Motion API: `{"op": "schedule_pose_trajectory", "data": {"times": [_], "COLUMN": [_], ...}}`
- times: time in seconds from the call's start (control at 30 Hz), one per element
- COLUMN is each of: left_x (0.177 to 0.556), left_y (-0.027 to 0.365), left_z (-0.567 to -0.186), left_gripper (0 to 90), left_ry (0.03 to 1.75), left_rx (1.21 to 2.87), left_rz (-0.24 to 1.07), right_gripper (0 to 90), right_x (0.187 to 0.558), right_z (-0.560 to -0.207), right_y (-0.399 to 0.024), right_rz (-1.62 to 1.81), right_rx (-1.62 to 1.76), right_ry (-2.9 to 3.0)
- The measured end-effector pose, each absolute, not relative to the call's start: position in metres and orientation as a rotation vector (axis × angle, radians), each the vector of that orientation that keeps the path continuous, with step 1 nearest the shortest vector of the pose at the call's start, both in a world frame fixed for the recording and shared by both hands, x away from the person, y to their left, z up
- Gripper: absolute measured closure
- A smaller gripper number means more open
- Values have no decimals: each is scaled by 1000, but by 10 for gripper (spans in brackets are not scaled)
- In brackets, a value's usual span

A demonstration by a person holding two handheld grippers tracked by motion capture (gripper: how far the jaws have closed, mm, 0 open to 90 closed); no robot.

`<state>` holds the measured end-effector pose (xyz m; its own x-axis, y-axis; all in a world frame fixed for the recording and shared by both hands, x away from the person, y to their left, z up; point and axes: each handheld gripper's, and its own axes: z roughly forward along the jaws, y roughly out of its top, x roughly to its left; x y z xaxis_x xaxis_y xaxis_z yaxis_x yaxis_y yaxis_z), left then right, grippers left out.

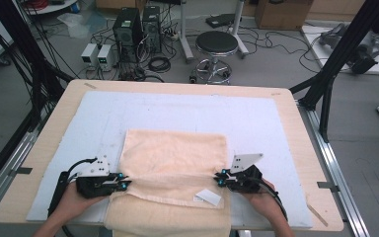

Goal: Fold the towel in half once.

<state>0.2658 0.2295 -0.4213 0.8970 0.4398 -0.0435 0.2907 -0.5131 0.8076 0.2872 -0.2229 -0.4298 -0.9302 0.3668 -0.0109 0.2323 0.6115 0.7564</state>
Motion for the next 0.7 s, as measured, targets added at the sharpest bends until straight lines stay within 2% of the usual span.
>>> {"op": "schedule_pose_trajectory", "data": {"times": [0.23,0.37,0.47,0.7], "left_x": [286,290,289,280], "left_y": [224,227,233,250], "left_z": [-425,-427,-423,-407], "left_gripper": [817,750,641,574], "left_ry": [597,633,641,618], "left_rx": [2127,2118,2090,2053], "left_rz": [220,193,204,271], "right_gripper": [809,726,644,563], "right_x": [304,303,297,283], "right_z": [-431,-429,-422,-405], "right_y": [-227,-229,-234,-243], "right_rz": [1221,1246,1308,1330], "right_rx": [595,583,572,546], "right_ry": [2635,2610,2575,2520]}}
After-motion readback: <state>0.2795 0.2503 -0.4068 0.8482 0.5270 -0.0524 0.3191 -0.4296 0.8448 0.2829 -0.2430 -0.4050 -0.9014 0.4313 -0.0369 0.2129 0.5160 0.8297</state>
